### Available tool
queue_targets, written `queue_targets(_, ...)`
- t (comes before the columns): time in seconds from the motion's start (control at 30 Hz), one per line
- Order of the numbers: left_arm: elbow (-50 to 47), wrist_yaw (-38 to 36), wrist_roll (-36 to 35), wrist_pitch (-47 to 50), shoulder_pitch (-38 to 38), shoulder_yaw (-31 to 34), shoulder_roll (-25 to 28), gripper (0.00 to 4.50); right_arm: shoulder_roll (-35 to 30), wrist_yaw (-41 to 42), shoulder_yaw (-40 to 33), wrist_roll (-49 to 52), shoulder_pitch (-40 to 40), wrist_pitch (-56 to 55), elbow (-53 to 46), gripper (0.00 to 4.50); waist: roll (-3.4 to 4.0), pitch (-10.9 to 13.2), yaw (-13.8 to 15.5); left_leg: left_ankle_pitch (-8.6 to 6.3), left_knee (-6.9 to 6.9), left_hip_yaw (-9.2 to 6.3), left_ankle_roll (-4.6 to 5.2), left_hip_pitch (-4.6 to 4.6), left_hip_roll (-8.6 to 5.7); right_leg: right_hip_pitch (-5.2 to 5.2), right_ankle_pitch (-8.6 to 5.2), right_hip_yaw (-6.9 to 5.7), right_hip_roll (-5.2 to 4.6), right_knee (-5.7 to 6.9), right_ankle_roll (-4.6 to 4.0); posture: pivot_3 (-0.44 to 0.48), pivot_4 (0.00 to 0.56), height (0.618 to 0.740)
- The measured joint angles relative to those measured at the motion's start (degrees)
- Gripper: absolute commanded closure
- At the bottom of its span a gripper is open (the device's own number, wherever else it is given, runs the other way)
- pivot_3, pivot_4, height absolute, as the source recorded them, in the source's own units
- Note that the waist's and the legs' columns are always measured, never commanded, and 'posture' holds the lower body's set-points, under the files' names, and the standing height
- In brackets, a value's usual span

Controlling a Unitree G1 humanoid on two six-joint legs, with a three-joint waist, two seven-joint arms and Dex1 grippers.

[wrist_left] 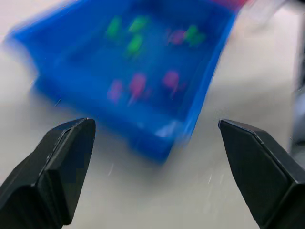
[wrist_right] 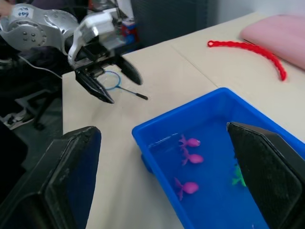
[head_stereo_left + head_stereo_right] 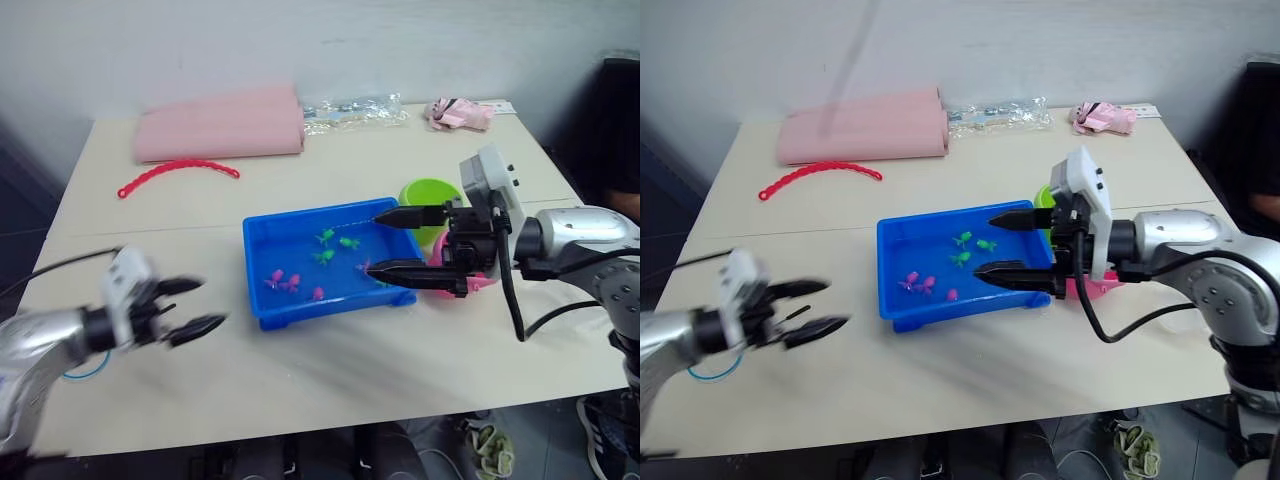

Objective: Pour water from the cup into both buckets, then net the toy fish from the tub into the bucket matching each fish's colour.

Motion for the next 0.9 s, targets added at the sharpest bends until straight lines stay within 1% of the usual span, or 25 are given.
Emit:
queue_targets(0.03,2.94,-1.65,1.66,-2.26,2.47,3.05,1.15,0.00,0.74,1.47,0.87,-1.44,-0.30,-0.53,0.83,0.03,-0.04,-0.02,0.24,0.00,0.01,-0.04,-0.01,-0.01,-0.01,-0.04,-0.03,-0.02,-0.04,-0.07,-0.06,0.000,0.150,0.738)
queue_targets(0.1,8.41,-4.07,4.05,-6.48,4.25,6.82,3.46,0.00,2.29,3.93,2.37,-3.49,-0.69,-1.66,1.53,0.03,-0.06,-0.04,0.93,-0.12,0.02,-0.08,-0.11,0.00,-0.02,-0.13,-0.04,-0.03,-0.15,-0.05,-0.09,0.000,0.150,0.738)
queue_targets(0.13,9.95,-4.63,4.79,-7.55,4.44,7.52,4.20,0.00,2.71,4.36,2.73,-3.89,-0.76,-1.74,1.66,0.03,-0.07,-0.04,1.11,-0.26,0.02,-0.07,-0.35,0.00,-0.02,-0.24,-0.02,-0.03,-0.20,-0.05,-0.14,0.000,0.150,0.738)
queue_targets(0.17,12.97,-5.71,6.10,-9.91,4.61,8.14,5.56,0.00,3.64,5.07,2.97,-4.69,-0.83,-1.83,1.84,0.03,-0.12,-0.08,1.26,-0.30,0.00,0.01,-0.42,-0.01,-0.02,-0.61,0.01,-0.03,-0.31,-0.01,-0.21,0.000,0.150,0.738)
queue_targets(0.2,17.42,-6.85,7.69,-12.19,4.14,7.88,7.71,0.00,4.70,5.68,3.23,-5.61,-0.89,-2.07,1.95,0.03,-0.14,-0.09,1.34,-0.30,-0.02,0.07,-0.43,-0.01,-0.02,-0.69,0.01,-0.03,-0.63,0.06,-0.26,0.000,0.150,0.738)
queue_targets(0.27,23.10,-7.57,9.83,-14.51,1.88,7.37,10.23,0.00,5.94,6.47,3.91,-6.85,-0.91,-2.52,1.90,0.03,-0.17,-0.10,1.31,-0.32,-0.09,0.24,-0.44,-0.04,-0.05,-0.73,-0.01,-0.11,-0.77,0.19,-0.30,0.000,0.150,0.738)
queue_targets(0.37,28.08,-9.43,11.64,-17.60,-3.57,2.42,13.61,0.00,7.22,6.76,4.77,-8.73,-0.81,-2.81,1.60,0.03,-0.17,-0.11,1.24,-0.17,-0.17,0.45,-0.12,-0.11,-0.18,-0.74,-0.01,-0.49,-0.75,0.35,-0.32,0.000,0.150,0.738)
queue_targets(0.4,29.99,-9.95,12.62,-18.56,-6.10,-0.38,14.89,0.00,7.66,6.76,4.91,-9.19,-0.68,-2.82,1.49,0.03,-0.17,-0.11,1.16,-0.16,-0.18,0.49,-0.09,-0.12,-0.21,-0.76,-0.01,-0.58,-0.75,0.38,-0.32,0.000,0.150,0.738)
queue_targets(0.43,31.24,-10.09,13.33,-19.06,-7.64,-1.99,15.45,0.00,8.06,6.72,4.89,-9.47,-0.54,-2.84,1.23,0.03,-0.18,-0.11,1.07,-0.16,-0.19,0.52,-0.07,-0.15,-0.20,-0.76,0.00,-0.62,-0.70,0.44,-0.30,0.000,0.150,0.738)
queue_targets(0.5,35.94,-10.31,15.63,-19.74,-14.56,-8.26,16.57,0.00,8.49,6.19,4.74,-10.05,0.38,-2.83,-0.41,0.03,-0.19,-0.12,1.02,-0.13,-0.19,0.64,-0.03,-0.18,-0.20,-0.77,0.00,-0.81,-0.68,0.48,-0.29,0.000,0.150,0.738)
queue_targets(0.57,38.62,-10.58,17.26,-20.14,-18.74,-12.13,16.73,0.00,8.96,5.40,4.49,-10.08,1.01,-2.81,-1.71,0.03,-0.21,-0.13,0.87,-0.14,-0.18,0.76,-0.01,-0.20,-0.18,-0.82,0.00,-0.88,-0.67,0.49,-0.28,0.000,0.150,0.738)
queue_targets(0.6,40.83,-11.38,18.86,-20.82,-21.71,-15.46,16.76,0.00,9.31,4.44,3.96,-10.07,1.87,-2.74,-2.84,0.03,-0.23,-0.14,0.77,-0.15,-0.19,0.81,0.01,-0.20,-0.20,-0.82,0.01,-0.97,-0.65,0.49,-0.27,0.000,0.150,0.738)
queue_targets(0.7,45.41,-12.36,22.05,-21.66,-27.64,-22.19,16.02,0.00,9.67,2.22,2.59,-9.98,3.55,-2.13,-5.10,0.03,-0.24,-0.14,0.18,-0.16,-0.18,0.93,0.03,-0.21,-0.22,-0.85,0.02,-0.98,-0.63,0.48,-0.24,0.000,0.150,0.738)
queue_targets(0.8,49.59,-12.03,24.94,-22.43,-33.64,-27.41,13.01,0.00,9.75,-0.01,1.73,-9.63,5.10,-1.21,-7.59,0.03,-0.29,-0.17,-0.07,-0.16,-0.15,0.94,0.03,-0.19,-0.20,-0.85,0.04,-0.95,-0.61,0.49,-0.21,0.000,0.150,0.738)
queue_targets(0.9,53.10,-10.52,28.36,-24.14,-36.98,-31.97,10.51,0.00,9.68,-1.79,0.23,-9.26,6.24,-0.24,-9.26,0.03,-0.33,-0.20,-0.29,-0.16,-0.14,0.99,0.03,-0.15,-0.19,-0.86,0.04,-0.91,-0.59,0.52,-0.21,0.000,0.150,0.738)
